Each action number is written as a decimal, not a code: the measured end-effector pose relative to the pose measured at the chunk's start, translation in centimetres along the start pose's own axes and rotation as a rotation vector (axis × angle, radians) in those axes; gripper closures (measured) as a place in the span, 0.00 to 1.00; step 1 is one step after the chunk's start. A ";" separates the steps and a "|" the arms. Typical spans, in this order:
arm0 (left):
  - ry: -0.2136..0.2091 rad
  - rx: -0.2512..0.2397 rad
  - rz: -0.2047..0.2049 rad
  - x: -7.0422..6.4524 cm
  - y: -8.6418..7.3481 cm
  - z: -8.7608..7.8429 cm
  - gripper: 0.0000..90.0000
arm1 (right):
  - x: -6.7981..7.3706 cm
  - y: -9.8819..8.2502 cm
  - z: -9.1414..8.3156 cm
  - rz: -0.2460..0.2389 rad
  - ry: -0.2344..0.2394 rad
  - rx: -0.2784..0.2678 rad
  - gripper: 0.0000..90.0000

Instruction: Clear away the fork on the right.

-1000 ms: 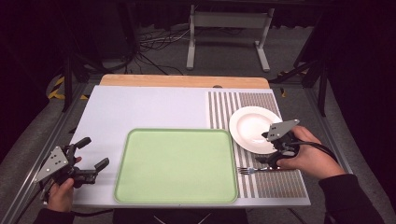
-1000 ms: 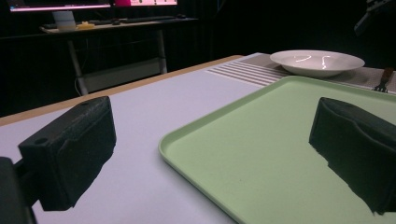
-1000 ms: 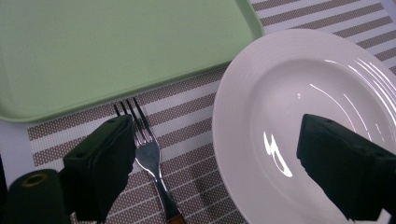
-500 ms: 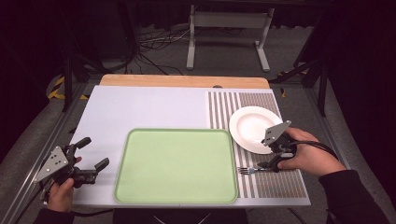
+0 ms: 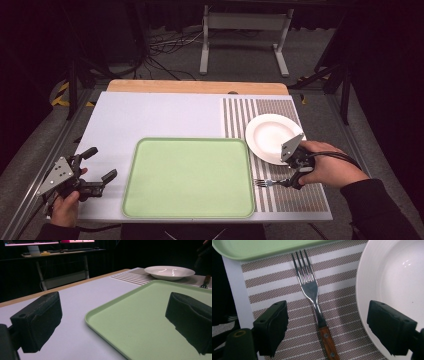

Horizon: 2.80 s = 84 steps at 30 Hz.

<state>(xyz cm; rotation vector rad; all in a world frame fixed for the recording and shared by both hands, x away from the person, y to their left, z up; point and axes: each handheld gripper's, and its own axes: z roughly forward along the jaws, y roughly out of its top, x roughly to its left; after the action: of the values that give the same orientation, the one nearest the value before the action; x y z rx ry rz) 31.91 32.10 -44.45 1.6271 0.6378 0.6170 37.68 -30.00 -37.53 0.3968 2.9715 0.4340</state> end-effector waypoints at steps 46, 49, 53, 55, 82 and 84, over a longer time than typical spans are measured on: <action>0.002 0.011 0.003 0.0 0.0 0.1 0.02 | -0.4 -1.2 3.3 -0.129 0.066 0.257 0.69; 0.003 0.012 0.004 0.0 0.0 0.1 0.02 | -0.5 -1.2 3.3 -0.140 0.061 0.263 0.72; 0.004 0.013 0.003 0.0 -0.1 0.1 0.02 | -0.6 -1.2 3.2 -0.161 0.065 0.274 0.79; 0.002 0.015 0.003 0.0 -0.1 0.1 0.02 | -0.6 -1.2 3.3 -0.163 0.067 0.277 0.80; 0.003 0.013 0.000 0.0 -0.1 0.1 0.02 | -0.4 -1.1 3.5 -0.184 0.056 0.286 0.87; 0.004 0.011 0.000 0.0 -0.1 0.1 0.02 | -0.4 -1.1 3.5 -0.186 0.056 0.275 0.87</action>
<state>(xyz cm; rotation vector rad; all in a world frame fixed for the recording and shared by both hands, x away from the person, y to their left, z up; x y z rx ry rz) 31.98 32.04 -44.54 1.6368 0.6454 0.6172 38.28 -30.23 -41.13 0.1306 3.0923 0.0163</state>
